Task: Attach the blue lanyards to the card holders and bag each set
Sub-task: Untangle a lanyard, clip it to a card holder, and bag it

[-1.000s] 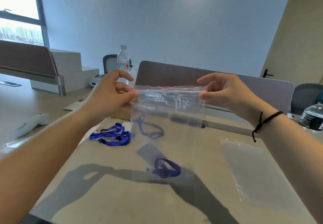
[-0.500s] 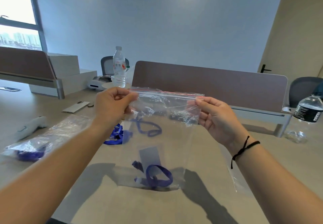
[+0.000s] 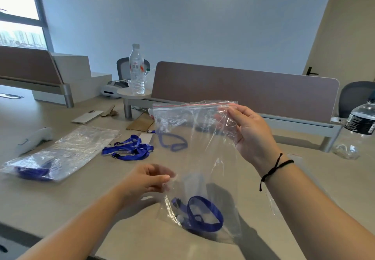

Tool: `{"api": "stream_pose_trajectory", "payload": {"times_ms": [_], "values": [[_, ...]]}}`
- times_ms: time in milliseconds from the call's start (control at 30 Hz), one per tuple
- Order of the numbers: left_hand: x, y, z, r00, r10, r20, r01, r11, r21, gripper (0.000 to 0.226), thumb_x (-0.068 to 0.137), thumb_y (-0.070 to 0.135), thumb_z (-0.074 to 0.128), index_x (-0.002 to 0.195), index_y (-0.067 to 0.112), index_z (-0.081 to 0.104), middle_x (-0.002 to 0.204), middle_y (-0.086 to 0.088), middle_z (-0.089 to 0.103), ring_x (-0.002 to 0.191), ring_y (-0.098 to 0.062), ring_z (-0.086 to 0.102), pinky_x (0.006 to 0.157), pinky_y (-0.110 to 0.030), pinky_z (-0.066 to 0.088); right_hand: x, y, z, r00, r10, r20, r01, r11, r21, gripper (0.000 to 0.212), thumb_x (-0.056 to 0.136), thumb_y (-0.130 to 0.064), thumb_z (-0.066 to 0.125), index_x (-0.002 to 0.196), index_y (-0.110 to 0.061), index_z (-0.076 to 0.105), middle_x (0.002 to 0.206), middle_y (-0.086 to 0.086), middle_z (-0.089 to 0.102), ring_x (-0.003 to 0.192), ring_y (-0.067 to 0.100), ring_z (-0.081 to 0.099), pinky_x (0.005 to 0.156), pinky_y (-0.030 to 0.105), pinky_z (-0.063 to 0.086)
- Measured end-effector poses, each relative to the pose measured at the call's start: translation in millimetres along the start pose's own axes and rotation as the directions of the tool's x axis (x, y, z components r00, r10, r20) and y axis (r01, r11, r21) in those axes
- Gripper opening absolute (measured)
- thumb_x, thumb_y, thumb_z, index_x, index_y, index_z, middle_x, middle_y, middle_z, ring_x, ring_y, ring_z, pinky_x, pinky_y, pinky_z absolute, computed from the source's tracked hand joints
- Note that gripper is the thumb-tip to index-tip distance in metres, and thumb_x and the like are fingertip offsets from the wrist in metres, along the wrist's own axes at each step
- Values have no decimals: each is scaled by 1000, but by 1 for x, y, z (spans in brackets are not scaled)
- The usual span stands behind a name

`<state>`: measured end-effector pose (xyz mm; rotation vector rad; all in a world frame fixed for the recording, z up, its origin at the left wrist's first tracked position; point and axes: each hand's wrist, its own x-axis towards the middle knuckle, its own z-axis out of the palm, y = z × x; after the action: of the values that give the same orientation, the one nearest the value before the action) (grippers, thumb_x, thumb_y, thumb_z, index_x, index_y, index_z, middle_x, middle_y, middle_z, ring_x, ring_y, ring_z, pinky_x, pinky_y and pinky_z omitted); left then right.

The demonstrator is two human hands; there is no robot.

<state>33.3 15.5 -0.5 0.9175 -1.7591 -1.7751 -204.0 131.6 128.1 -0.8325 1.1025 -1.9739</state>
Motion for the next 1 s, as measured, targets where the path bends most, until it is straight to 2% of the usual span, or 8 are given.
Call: {"api": "stream_pose_trajectory", "payload": {"times_ms": [133, 200, 333, 467, 567, 767, 900, 1000], "values": [[-1, 0, 8, 999, -15, -35, 9, 986, -167, 17, 97, 13, 59, 110, 3, 61, 105, -23, 74, 88, -33, 72, 81, -44, 60, 4, -2, -8, 1000, -19, -23, 20, 1000, 19, 10, 99, -5, 57, 105, -7, 64, 95, 9, 75, 82, 19, 76, 64, 30, 61], [1, 5, 13, 987, 41, -156, -68, 983, -172, 16, 102, 16, 53, 111, 5, 60, 95, -20, 75, 73, -27, 72, 66, -37, 61, 5, -4, -12, 999, -20, -44, 21, 999, 24, 10, 99, -6, 57, 106, -7, 65, 97, 10, 75, 75, 15, 75, 60, 25, 60], [8, 4, 19, 791, 392, -470, -300, 918, 260, 14, 103, 25, 53, 102, 20, 65, 68, -6, 69, 52, -13, 62, 53, -28, 51, 8, -5, -17, 999, -31, -29, 32, 998, 48, 12, 99, -7, 56, 103, -7, 67, 94, 7, 77, 79, 16, 75, 65, 27, 61], [7, 2, 18, 682, 567, -462, -412, 820, 397, 12, 98, 36, 53, 99, 27, 61, 58, 1, 62, 44, -17, 56, 44, -27, 48, 11, -6, -19, 998, -47, -40, 49, 997, 57, 12, 100, -5, 54, 106, -5, 65, 94, 9, 76, 76, 16, 74, 64, 27, 60], [3, 1, 15, 713, 548, -437, -410, 832, 374, 18, 87, 34, 66, 98, 23, 59, 56, 8, 65, 42, -8, 57, 43, -17, 46, 14, -3, -23, 997, -24, -68, 30, 996, 86, 10, 100, -5, 55, 102, -7, 65, 95, 8, 77, 83, 16, 76, 67, 26, 61], [2, -1, 0, 941, 282, -188, -233, 941, 244, 51, 62, 18, 87, 106, 12, 62, 60, -3, 67, 47, -12, 57, 49, -23, 53, 20, 14, -26, 991, 32, -130, -17, 994, 112, 10, 100, -6, 57, 107, -7, 62, 97, 8, 78, 85, 21, 76, 63, 28, 61], [-1, 1, -7, 986, 119, -119, -112, 992, 65, 48, 72, -5, 80, 115, -1, 60, 81, -16, 76, 66, -15, 74, 58, -18, 56, 23, 25, -19, 988, 51, -148, -39, 996, 82, 7, 100, -8, 56, 103, -9, 63, 103, 11, 77, 92, 29, 75, 72, 36, 64], [-9, 0, -21, 994, 68, -81, -66, 997, 30, 49, 70, 5, 81, 116, 4, 63, 86, -19, 76, 77, -21, 75, 64, -24, 57, 28, 31, -10, 989, 60, -138, -50, 996, 81, 6, 101, -8, 55, 101, -10, 61, 104, 15, 76, 91, 30, 76, 74, 38, 64]]}}
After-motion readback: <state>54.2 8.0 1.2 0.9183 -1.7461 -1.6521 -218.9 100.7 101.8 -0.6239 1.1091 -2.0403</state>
